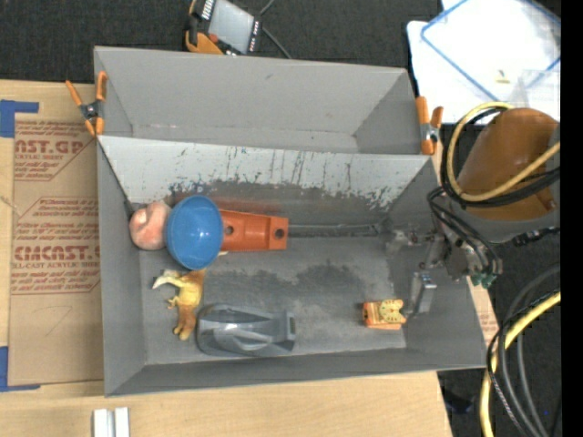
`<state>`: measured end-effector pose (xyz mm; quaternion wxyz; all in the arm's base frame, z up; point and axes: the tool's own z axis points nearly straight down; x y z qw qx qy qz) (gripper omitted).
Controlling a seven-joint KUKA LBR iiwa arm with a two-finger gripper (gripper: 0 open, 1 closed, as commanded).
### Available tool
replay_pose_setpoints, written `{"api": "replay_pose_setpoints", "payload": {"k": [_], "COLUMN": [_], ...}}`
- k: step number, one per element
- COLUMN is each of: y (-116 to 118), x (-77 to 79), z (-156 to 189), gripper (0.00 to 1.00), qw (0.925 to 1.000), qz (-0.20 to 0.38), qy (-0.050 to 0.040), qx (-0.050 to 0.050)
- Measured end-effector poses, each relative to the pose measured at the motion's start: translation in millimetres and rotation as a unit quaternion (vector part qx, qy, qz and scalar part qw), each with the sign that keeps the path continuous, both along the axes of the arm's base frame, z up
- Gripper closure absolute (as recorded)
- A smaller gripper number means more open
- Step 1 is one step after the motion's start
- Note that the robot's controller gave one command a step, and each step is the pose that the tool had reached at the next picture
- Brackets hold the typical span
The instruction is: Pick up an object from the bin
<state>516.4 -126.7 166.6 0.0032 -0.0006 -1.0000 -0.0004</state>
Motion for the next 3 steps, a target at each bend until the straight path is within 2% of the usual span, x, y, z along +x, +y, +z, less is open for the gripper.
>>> {"api": "replay_pose_setpoints", "payload": {"k": [1, 2, 3], "y": [1, -23, -21], "x": [2.0, -33.0, -29.6], "z": [4, -95, -63], "gripper": [0.00, 0.00, 0.00], "qw": [1.0000, 1.0000, 0.9983], "qz": [0.001, -0.004, 0.057], "qy": [-0.0038, -0.0087, -0.0100], "qx": [-0.001, -0.001, -0.002]}}
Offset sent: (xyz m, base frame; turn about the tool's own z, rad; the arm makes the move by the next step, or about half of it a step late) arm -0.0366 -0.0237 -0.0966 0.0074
